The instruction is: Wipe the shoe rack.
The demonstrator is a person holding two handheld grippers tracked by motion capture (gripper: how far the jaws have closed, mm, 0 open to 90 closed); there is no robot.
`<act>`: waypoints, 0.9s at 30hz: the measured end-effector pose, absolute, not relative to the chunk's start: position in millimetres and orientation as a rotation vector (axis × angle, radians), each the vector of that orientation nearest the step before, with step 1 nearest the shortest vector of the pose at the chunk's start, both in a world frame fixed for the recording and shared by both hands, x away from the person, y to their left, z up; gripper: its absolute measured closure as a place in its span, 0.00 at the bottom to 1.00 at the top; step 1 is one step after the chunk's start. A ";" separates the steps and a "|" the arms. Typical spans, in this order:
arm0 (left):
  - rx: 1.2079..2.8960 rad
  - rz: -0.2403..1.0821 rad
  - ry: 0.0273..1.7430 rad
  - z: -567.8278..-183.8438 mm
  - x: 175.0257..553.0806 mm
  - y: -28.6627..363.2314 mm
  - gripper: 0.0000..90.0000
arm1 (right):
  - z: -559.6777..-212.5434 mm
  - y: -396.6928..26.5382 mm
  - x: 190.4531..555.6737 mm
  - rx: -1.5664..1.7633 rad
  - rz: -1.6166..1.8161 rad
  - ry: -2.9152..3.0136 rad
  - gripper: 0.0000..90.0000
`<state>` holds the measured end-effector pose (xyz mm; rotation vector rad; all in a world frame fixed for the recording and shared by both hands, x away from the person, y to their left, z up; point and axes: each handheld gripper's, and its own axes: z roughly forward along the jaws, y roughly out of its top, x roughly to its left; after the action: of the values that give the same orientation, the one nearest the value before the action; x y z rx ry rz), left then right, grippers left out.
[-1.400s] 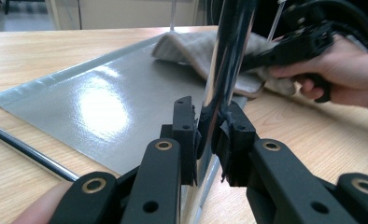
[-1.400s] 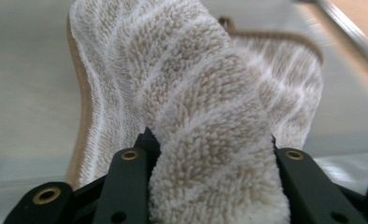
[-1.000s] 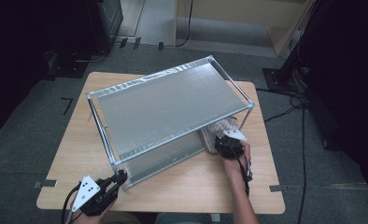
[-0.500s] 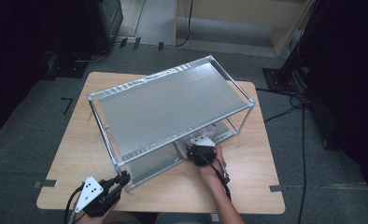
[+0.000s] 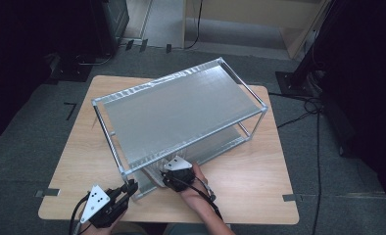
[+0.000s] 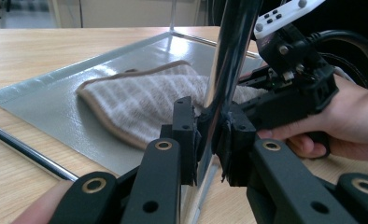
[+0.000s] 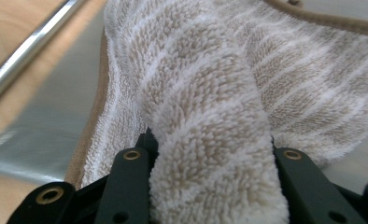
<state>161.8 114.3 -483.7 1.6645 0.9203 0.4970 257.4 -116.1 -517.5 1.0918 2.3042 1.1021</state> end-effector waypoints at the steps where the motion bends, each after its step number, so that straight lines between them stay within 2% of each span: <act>1: 1.667 0.497 0.918 -483.6 162.1 114.2 0.88 | -516.5 -115.1 256.2 1.082 1.101 2.304 0.70; 7: 1.668 0.490 0.919 -483.6 166.3 112.3 0.88 | -501.8 -141.1 251.7 1.133 1.122 2.195 0.71; 15: 1.655 0.487 0.940 -484.2 184.2 117.3 0.87 | -485.3 -223.5 231.9 1.253 1.095 2.054 0.70; 20: 1.669 0.529 0.966 -486.9 197.6 119.8 0.87 | -485.2 -277.4 217.6 1.377 1.064 1.963 0.70; 25: 1.654 0.533 0.987 -487.8 206.7 124.3 0.86 | -488.4 -307.7 208.2 1.482 0.981 1.892 0.70; 27: 1.651 0.540 0.993 -487.5 208.8 125.7 0.87 | -489.7 -315.0 206.2 1.503 0.957 1.880 0.67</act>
<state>208.8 125.7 -487.5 1.6513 0.9930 0.5395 206.2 -315.0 -489.7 1.5032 1.8796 0.9573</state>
